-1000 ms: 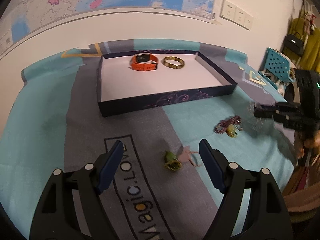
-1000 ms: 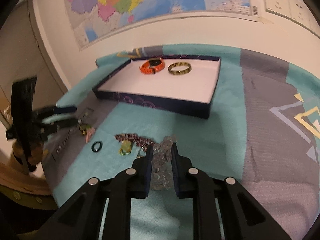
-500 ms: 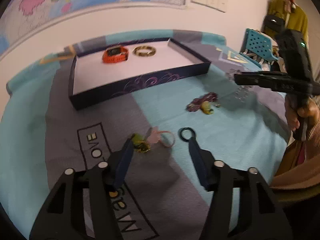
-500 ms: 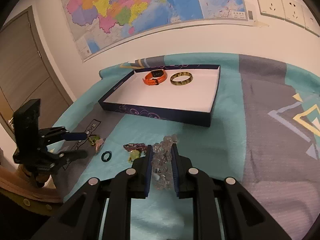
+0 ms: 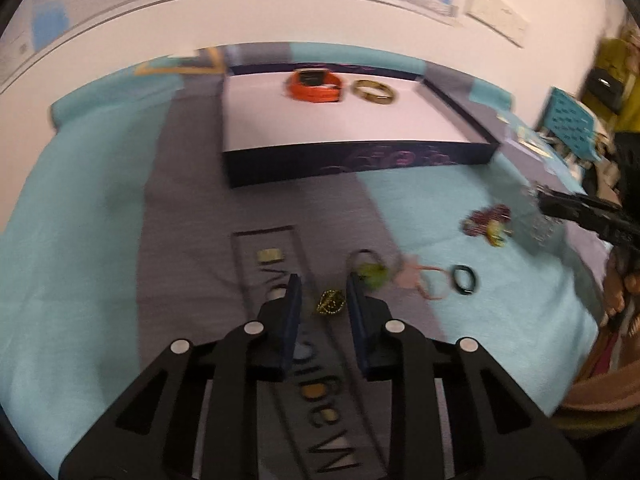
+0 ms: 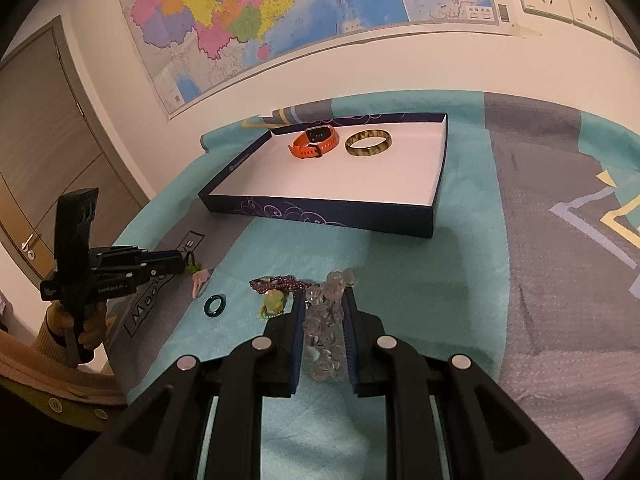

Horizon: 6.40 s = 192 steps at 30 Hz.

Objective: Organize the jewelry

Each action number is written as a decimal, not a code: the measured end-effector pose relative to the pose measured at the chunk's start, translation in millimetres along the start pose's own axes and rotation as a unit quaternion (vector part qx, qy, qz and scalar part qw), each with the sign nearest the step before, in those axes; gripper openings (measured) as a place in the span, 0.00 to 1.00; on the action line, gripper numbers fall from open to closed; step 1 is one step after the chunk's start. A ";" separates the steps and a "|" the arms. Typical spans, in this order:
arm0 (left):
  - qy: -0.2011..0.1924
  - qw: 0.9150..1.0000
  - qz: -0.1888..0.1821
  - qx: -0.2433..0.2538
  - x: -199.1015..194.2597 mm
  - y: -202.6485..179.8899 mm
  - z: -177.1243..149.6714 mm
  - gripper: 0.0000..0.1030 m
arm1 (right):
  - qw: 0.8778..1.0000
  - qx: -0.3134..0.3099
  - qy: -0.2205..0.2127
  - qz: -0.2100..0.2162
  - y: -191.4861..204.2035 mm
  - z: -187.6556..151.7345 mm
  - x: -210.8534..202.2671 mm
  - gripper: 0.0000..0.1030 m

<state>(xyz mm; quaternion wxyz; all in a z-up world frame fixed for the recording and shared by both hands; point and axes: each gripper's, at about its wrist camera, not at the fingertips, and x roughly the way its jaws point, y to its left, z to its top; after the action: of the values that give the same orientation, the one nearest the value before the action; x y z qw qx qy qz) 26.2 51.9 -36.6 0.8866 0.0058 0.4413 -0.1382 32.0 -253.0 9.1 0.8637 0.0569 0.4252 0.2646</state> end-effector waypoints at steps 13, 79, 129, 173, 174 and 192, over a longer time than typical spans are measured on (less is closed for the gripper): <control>-0.031 0.992 -0.074 0.093 -16.6 -59.1 -6.9 0.38 | 1.000 0.001 0.000 0.001 2.0 1.0 1.9 0.16; -0.025 0.996 -0.062 0.053 -7.0 -52.7 9.9 0.04 | 1.000 -0.012 -0.024 0.014 14.7 16.5 -2.3 0.16; -0.067 0.995 -0.045 0.054 -17.7 -49.3 45.9 0.17 | 0.999 -0.027 -0.037 0.015 17.9 48.9 6.3 0.16; -0.094 0.994 -0.031 0.050 7.5 -36.7 107.2 0.17 | 0.998 -0.040 -0.040 0.014 11.2 106.7 47.7 0.16; -0.094 0.994 -0.031 0.049 8.7 -36.2 108.4 0.17 | 0.998 -0.040 -0.039 0.013 10.6 107.8 49.5 0.16; -0.070 0.997 -0.026 0.029 45.3 -23.5 129.2 0.17 | 0.999 -0.033 -0.023 -0.002 -6.2 133.2 84.5 0.16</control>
<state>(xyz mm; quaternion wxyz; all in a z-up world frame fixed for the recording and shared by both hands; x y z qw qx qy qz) 147.1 1.4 9.4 0.9110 0.0098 0.3736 -0.1742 178.5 -198.7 31.8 0.8753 0.0338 0.3963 0.2750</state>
